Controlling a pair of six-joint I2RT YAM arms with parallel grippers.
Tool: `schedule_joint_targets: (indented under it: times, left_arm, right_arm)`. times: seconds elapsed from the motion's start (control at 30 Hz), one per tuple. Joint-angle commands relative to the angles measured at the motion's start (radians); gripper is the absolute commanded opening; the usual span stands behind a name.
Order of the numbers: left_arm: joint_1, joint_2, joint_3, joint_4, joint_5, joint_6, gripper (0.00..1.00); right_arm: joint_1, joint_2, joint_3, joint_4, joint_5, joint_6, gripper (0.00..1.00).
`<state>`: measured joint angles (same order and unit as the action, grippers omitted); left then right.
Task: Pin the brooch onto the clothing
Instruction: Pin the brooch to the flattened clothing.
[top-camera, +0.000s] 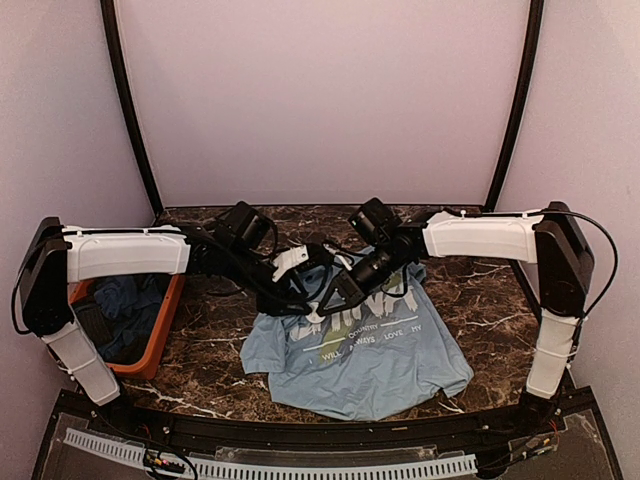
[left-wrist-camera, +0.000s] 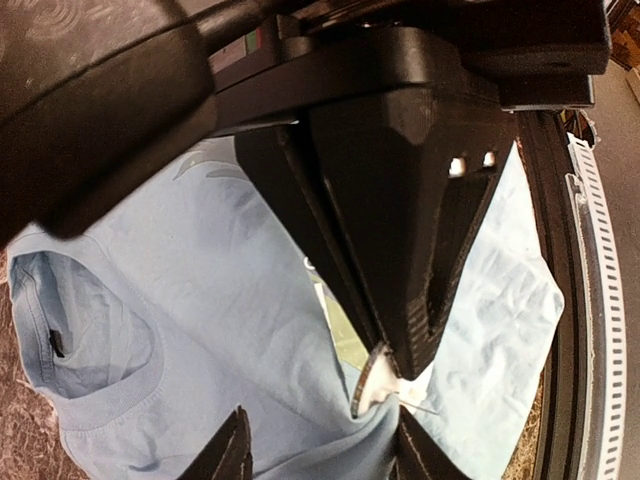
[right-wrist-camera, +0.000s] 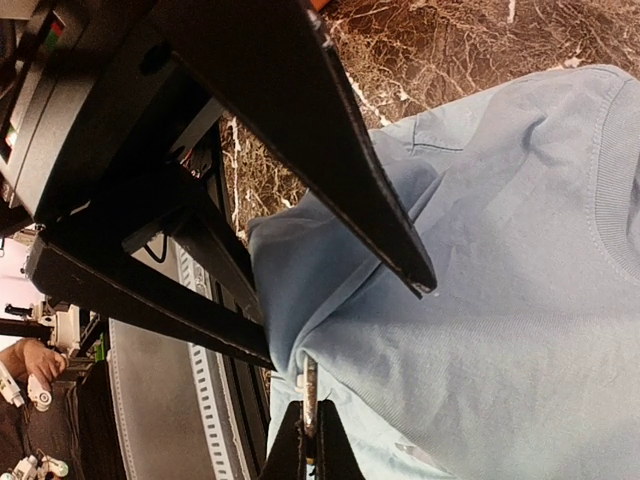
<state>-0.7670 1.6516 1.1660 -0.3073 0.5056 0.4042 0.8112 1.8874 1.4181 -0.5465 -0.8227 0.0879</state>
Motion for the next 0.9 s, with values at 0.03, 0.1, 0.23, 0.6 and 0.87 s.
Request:
schedule_joint_targets:
  times: [0.03,0.1,0.23,0.6,0.87]
  left_arm:
    - [0.000,-0.024,-0.002,-0.047,0.016,0.021,0.44]
    - [0.000,-0.028,-0.003,-0.051,0.027,0.025,0.45]
    - [0.002,-0.036,-0.006,-0.046,0.062,0.030,0.47]
    - [0.002,-0.008,0.003,-0.039,0.138,0.006,0.47]
    - [0.001,0.016,0.013,-0.042,0.152,0.000,0.47]
  right_arm:
    - [0.008,-0.029,-0.015,-0.001,-0.053,-0.051,0.00]
    - [0.008,-0.031,-0.017,0.000,-0.055,-0.055,0.00]
    - [0.008,-0.031,-0.019,-0.002,-0.054,-0.056,0.00]
    - [0.009,-0.028,-0.006,-0.002,-0.052,-0.049,0.00]
    - [0.009,-0.029,0.004,-0.004,-0.054,-0.042,0.00]
